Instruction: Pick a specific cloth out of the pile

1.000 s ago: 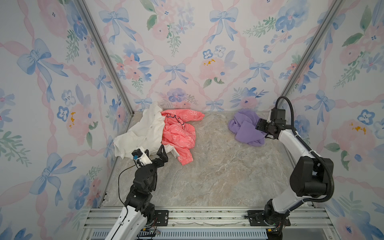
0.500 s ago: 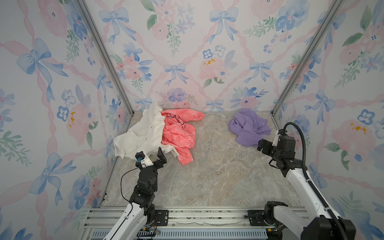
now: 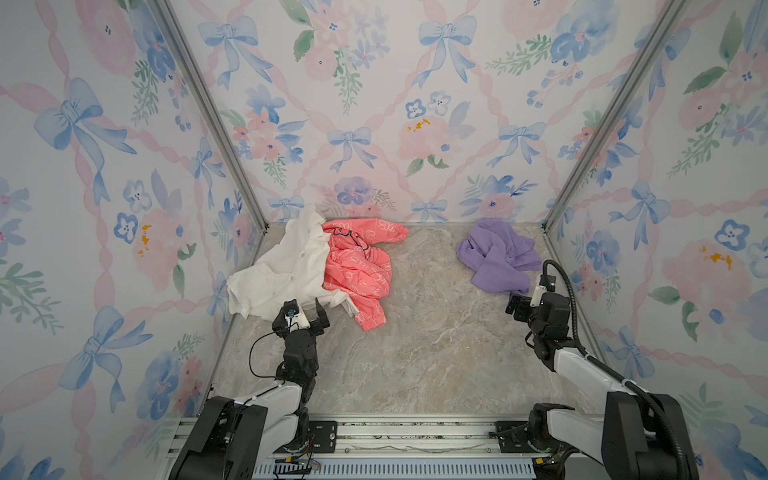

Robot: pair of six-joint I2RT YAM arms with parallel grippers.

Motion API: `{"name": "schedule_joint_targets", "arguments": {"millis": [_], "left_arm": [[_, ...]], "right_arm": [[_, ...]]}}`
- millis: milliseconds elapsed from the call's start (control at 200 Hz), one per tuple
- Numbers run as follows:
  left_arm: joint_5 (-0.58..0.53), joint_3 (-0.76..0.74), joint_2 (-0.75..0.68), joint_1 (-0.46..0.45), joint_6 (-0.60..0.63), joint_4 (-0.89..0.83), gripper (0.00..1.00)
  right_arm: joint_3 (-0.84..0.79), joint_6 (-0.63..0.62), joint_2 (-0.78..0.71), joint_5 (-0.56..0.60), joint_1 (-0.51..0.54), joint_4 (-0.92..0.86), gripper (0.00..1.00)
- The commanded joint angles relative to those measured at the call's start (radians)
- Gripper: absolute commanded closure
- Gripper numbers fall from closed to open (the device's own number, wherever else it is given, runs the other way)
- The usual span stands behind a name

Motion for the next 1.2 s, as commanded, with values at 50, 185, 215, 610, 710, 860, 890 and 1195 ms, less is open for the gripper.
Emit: {"name": "schedule_joint_targets", "arguments": {"millis": [50, 185, 215, 610, 710, 860, 890, 1195], "left_arm": [[0.054, 0.04, 0.139, 0.01, 0.064, 0.215, 0.02], [0.081, 0.057, 0.175, 0.013, 0.104, 0.24, 0.02], [0.089, 0.06, 0.193, 0.018, 0.104, 0.251, 0.02], [0.173, 0.149, 0.398, 0.054, 0.102, 0.274, 0.02], [0.177, 0.153, 0.396, 0.062, 0.091, 0.26, 0.02], [0.179, 0.152, 0.393, 0.063, 0.09, 0.26, 0.02], [0.177, 0.152, 0.394, 0.062, 0.091, 0.261, 0.02], [0.184, 0.156, 0.397, 0.064, 0.09, 0.258, 0.02]], "right_arm": [[0.018, -0.086, 0.119, -0.023, 0.032, 0.22, 0.03], [0.042, -0.104, 0.167, -0.08, 0.05, 0.223, 0.03], [0.016, -0.105, 0.192, -0.093, 0.052, 0.295, 0.03], [0.024, -0.112, 0.322, -0.084, 0.065, 0.416, 0.03], [0.029, -0.093, 0.323, -0.006, 0.071, 0.407, 0.03], [0.028, -0.094, 0.322, -0.005, 0.07, 0.405, 0.03], [0.029, -0.094, 0.322, -0.005, 0.07, 0.405, 0.03], [0.028, -0.094, 0.322, -0.004, 0.07, 0.405, 0.03]]}}
